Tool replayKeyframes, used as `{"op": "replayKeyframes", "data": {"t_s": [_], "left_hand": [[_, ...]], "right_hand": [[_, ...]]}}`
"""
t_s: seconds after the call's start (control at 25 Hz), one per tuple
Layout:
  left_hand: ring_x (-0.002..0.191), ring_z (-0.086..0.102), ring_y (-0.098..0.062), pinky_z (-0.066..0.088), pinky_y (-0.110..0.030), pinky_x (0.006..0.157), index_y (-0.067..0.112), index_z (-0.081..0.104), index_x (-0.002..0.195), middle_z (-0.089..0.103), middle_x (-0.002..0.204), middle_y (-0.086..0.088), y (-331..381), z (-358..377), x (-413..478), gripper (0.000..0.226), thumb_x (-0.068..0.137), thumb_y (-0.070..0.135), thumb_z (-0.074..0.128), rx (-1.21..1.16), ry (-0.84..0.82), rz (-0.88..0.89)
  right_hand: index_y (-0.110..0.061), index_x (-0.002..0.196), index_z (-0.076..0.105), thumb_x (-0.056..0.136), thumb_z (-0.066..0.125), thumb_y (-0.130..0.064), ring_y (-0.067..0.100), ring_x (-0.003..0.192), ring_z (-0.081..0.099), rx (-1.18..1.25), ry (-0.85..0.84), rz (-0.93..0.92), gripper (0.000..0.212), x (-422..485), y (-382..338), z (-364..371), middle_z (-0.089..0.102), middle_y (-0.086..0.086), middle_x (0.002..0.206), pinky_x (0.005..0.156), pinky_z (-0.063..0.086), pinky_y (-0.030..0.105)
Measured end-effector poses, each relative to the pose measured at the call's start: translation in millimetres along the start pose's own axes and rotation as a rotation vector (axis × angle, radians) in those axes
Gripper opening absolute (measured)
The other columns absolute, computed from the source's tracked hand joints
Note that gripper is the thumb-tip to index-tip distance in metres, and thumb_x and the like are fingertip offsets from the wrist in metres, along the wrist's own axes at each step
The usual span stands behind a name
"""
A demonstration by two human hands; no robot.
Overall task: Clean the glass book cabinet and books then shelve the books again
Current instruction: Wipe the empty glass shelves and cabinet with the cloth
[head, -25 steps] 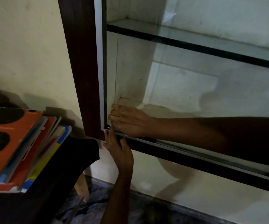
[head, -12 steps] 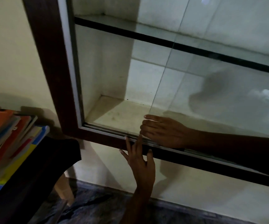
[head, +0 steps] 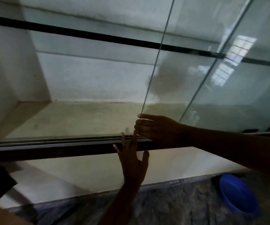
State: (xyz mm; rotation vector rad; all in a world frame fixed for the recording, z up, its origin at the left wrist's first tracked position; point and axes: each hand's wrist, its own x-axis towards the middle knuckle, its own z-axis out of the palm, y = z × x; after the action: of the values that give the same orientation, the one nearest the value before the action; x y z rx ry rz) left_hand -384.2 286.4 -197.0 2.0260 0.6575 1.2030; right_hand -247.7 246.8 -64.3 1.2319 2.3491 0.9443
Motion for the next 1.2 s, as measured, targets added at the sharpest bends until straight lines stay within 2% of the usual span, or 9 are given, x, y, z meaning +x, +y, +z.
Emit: {"op": "replayKeyframes", "data": {"t_s": [0.16,0.36,0.64,0.76,0.88,1.0,1.08,1.16,1.2], "left_hand": [[0.139,0.016,-0.025,-0.001,-0.053,0.113,0.003,0.043,0.136,0.035,0.143,-0.01,13.6,26.5,-2.6,0.066,0.082,0.042,0.046,-0.019,-0.067,0.047],[0.14,0.01,-0.021,0.003,-0.06,0.108,0.004,0.043,0.137,0.039,0.142,-0.006,35.4,52.0,-3.6,0.072,0.077,0.044,0.047,-0.002,-0.197,0.095],[0.14,0.009,-0.021,0.001,-0.057,0.107,0.003,0.047,0.135,0.041,0.144,-0.011,60.4,81.9,-5.6,0.079,0.071,0.05,0.048,0.013,-0.292,0.122],[0.14,0.007,-0.022,-0.01,-0.045,0.111,0.006,0.043,0.138,0.041,0.145,-0.013,55.0,86.4,-4.9,0.08,0.075,0.055,0.045,0.087,-0.379,0.153],[0.144,-0.002,-0.018,-0.016,-0.032,0.112,0.02,0.019,0.144,0.025,0.153,-0.008,45.2,67.9,2.7,0.081,0.08,0.068,0.029,0.093,-0.526,0.172],[0.143,-0.004,-0.011,-0.008,-0.029,0.115,0.031,0.02,0.14,0.017,0.152,0.006,36.8,25.8,15.8,0.061,0.085,0.056,0.033,0.019,-0.646,0.198],[0.142,0.007,-0.008,0.0,-0.033,0.116,0.03,0.031,0.138,0.026,0.146,0.011,25.3,-10.6,25.7,0.055,0.086,0.05,0.035,-0.003,-0.628,0.296],[0.138,0.018,-0.005,0.004,-0.033,0.115,0.028,0.038,0.138,0.035,0.14,0.013,10.1,-43.5,33.8,0.06,0.085,0.057,0.032,0.028,-0.669,0.42],[0.135,0.018,0.0,0.003,-0.028,0.114,0.031,0.035,0.139,0.033,0.138,0.017,-1.7,-59.6,31.9,0.068,0.082,0.068,0.026,0.062,-0.787,0.441]], "right_hand": [[0.0,0.111,0.064,0.098,0.039,-0.028,0.028,0.115,0.052,0.072,0.014,0.117,0.039,-37.0,-2.4,1.3,0.063,0.016,0.114,0.118,0.011,0.041],[0.002,0.108,0.065,0.093,0.054,-0.024,0.029,0.109,0.058,0.067,0.048,0.165,0.032,-79.5,0.4,1.6,0.066,0.016,0.108,0.112,0.03,0.045],[0.003,0.105,0.067,0.094,0.046,-0.013,0.028,0.107,0.062,0.054,0.073,0.193,0.029,-122.8,2.5,-2.9,0.068,0.015,0.104,0.109,0.03,0.046],[0.002,0.108,0.066,0.089,0.051,-0.009,0.028,0.113,0.059,0.059,0.044,0.227,0.026,-131.8,0.2,2.4,0.067,0.014,0.108,0.112,0.028,0.044],[-0.003,0.11,0.065,0.09,0.046,-0.007,0.027,0.117,0.056,0.062,0.016,0.306,0.028,-132.3,-9.1,6.5,0.066,0.013,0.113,0.113,0.027,0.044],[-0.009,0.11,0.066,0.082,0.049,-0.015,0.025,0.112,0.058,0.158,-0.034,0.514,0.033,-105.0,-31.6,-5.4,0.065,0.01,0.113,0.106,0.036,0.043],[-0.011,0.106,0.067,0.078,0.051,-0.019,0.024,0.101,0.061,0.334,-0.031,0.739,0.033,-75.7,-57.9,-17.8,0.066,0.008,0.106,0.087,0.051,0.041],[-0.014,0.107,0.066,0.083,0.05,-0.019,0.021,0.098,0.06,0.59,-0.004,1.019,0.03,-52.2,-90.2,-25.6,0.065,0.005,0.106,0.078,0.052,0.037],[-0.016,0.111,0.065,0.088,0.053,-0.019,0.017,0.098,0.059,0.746,-0.009,1.182,0.027,-41.3,-112.8,-29.2,0.064,0.003,0.11,0.081,0.05,0.032]]}}
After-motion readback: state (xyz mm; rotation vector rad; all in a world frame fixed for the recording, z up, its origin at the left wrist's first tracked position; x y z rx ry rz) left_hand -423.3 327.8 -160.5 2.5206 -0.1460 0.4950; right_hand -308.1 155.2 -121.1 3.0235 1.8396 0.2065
